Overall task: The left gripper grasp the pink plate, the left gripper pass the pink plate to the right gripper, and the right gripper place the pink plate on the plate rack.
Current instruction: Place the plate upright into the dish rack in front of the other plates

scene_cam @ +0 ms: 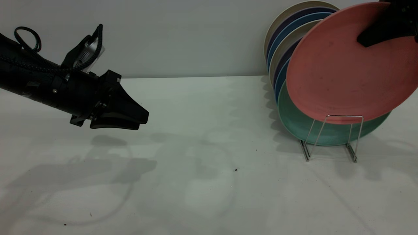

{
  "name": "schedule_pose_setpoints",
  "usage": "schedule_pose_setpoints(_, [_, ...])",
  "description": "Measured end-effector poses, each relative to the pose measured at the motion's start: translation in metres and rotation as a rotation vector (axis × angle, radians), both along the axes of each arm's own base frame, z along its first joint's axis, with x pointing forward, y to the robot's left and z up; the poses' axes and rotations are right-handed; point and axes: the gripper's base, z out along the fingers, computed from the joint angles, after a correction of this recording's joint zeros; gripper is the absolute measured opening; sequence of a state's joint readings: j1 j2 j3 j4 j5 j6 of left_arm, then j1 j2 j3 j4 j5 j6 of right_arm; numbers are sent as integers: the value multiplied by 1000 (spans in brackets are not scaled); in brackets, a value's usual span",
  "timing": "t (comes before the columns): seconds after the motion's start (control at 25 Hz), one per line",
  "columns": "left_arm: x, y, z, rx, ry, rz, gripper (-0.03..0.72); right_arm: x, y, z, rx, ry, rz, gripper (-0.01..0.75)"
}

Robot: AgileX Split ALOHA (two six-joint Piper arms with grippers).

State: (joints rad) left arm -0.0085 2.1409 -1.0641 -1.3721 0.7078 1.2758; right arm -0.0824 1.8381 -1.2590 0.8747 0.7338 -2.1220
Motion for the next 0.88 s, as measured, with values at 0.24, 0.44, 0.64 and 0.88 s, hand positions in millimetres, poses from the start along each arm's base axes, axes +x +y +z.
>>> schedule_pose_setpoints(0.24, [0, 0, 0, 0, 0, 0, 286, -1, 0, 0, 12, 15, -9, 121])
schedule_pose_setpoints(0.44, [0, 0, 0, 0, 0, 0, 286, -2, 1, 0, 21, 29, 1, 130])
schedule_pose_setpoints(0.64, [0, 0, 0, 1, 0, 0, 286, -3, 3, 0, 30, 42, 14, 168])
schedule_pose_setpoints(0.88, [0, 1, 0, 7, -2, 5, 286, -5, 4, -1, 49, 66, 9, 238])
